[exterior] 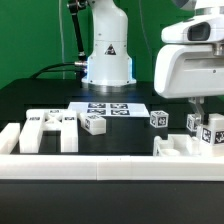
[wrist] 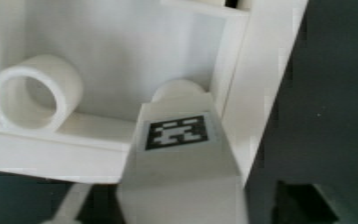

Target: Assemble chair

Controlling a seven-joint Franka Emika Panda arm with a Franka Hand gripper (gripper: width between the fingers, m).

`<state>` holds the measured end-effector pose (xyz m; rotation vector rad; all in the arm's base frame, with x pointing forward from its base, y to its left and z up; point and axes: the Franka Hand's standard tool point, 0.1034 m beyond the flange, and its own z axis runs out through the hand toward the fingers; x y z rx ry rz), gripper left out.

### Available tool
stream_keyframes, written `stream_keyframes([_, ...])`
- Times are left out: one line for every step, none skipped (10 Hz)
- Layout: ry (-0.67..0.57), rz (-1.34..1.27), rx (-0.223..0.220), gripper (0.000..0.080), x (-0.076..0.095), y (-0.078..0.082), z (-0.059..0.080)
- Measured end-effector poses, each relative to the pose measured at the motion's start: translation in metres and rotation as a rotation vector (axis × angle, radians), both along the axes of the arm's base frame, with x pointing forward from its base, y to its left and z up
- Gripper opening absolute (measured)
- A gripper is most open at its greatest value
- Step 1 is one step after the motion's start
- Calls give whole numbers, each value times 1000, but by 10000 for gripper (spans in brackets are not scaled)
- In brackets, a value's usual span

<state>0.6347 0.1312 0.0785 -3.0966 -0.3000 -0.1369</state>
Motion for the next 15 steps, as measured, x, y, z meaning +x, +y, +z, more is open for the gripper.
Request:
stream_keyframes([0,0,0,287,0,0,0])
stream_keyframes([0,0,0,287,0,0,0])
stream_keyframes([0,-14,1,287,0,0,0])
stream_keyframes([1,-31,3,287,0,0,0])
stream_keyframes([2,-52,6,287,0,-1,0])
stream_keyframes([5,-132,12,287,0,-3,0])
stream_keyframes([8,-236,22,287,1,-5,-1])
stream_keyframes([7,-314,36,288,1,-6,-1])
stream_keyframes([9,-424,42,289,1,-10,-1])
stream_keyframes([12,-515,45,289,0,-13,-1])
stream_keyframes([18,-580,45,291,0,-17,-1])
stream_keyframes([23,-650,42,291,-1,-22,-1])
stream_keyframes([25,-702,37,293,-1,-27,-1])
stream_keyframes([26,-716,40,293,-1,-25,-2])
stream_keyframes([25,-707,39,483,-1,-24,-1])
